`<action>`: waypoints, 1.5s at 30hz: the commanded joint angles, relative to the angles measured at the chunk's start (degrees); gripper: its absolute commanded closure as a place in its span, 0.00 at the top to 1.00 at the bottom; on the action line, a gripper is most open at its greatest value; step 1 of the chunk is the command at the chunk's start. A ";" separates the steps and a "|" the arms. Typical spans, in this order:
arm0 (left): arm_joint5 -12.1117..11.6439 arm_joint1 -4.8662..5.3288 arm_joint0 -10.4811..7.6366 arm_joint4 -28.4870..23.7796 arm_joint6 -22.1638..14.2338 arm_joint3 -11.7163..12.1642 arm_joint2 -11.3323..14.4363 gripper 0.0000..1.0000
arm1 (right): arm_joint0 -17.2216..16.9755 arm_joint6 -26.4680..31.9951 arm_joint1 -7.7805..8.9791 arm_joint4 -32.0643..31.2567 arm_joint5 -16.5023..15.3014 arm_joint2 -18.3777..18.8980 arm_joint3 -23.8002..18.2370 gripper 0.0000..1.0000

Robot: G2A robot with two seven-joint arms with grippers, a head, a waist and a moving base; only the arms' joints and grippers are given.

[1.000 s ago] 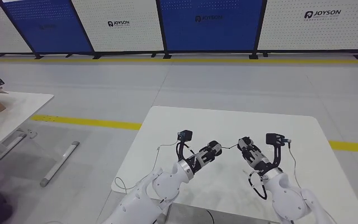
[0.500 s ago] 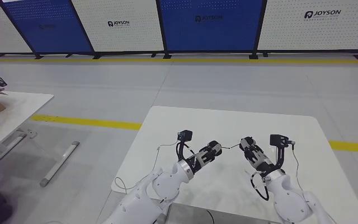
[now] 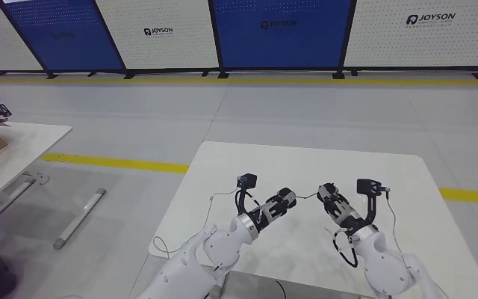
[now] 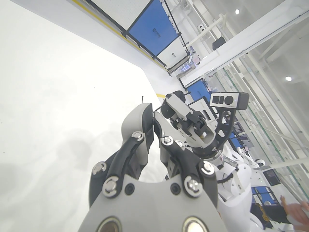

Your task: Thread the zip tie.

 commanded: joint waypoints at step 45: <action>0.00 0.00 0.00 0.00 0.00 0.00 0.00 0.00 | 0.16 -0.35 -0.61 3.38 -2.67 0.43 1.80 0.00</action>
